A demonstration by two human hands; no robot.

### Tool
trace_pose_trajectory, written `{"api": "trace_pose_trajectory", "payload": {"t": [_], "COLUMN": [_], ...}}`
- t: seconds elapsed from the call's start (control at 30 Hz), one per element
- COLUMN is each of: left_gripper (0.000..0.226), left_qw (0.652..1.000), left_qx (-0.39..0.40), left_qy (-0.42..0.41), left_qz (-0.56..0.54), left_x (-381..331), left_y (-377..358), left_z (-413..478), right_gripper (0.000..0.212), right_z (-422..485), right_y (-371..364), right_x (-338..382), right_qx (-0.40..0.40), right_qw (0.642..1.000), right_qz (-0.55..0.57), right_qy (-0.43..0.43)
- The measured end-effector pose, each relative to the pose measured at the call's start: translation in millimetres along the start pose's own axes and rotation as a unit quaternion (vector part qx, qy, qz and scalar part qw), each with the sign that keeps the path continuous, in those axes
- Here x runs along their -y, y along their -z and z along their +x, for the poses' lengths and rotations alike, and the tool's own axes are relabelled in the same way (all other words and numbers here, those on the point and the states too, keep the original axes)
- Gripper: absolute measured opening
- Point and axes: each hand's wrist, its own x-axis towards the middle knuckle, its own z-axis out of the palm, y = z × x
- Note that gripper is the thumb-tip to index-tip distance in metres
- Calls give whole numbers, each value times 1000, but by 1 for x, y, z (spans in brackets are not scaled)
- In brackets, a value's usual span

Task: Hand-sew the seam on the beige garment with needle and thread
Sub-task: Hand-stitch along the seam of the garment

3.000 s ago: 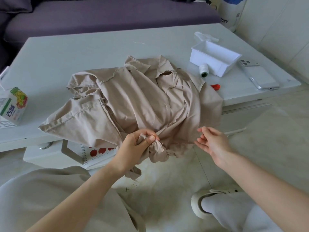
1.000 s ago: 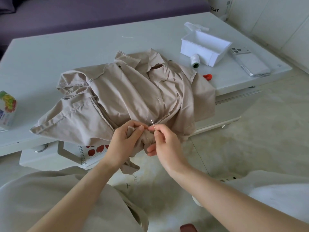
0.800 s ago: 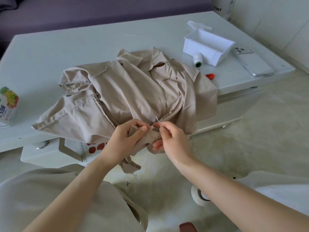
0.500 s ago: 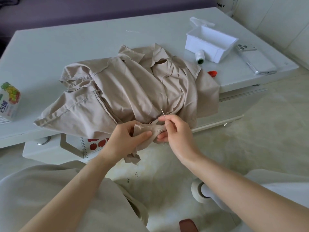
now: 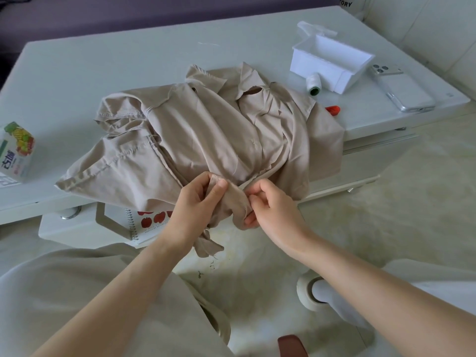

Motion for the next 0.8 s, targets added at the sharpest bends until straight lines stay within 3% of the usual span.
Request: {"api": "trace_pose_trajectory", "payload": {"t": [0.27, 0.8], "left_gripper": [20, 20], "left_qw": [1000, 999], "left_qx": [1, 14], "left_qy": [3, 15], "left_qz": [-20, -37], "left_x": [2, 3], "left_y": [-1, -2], "left_z": [1, 0], "right_gripper": [23, 22], "right_z": [-7, -13], "right_y": [3, -1], "right_x": [0, -9], "right_qx": [63, 78], "right_qw": [998, 997], "right_qz": [-18, 21], "right_qy": [11, 6]}}
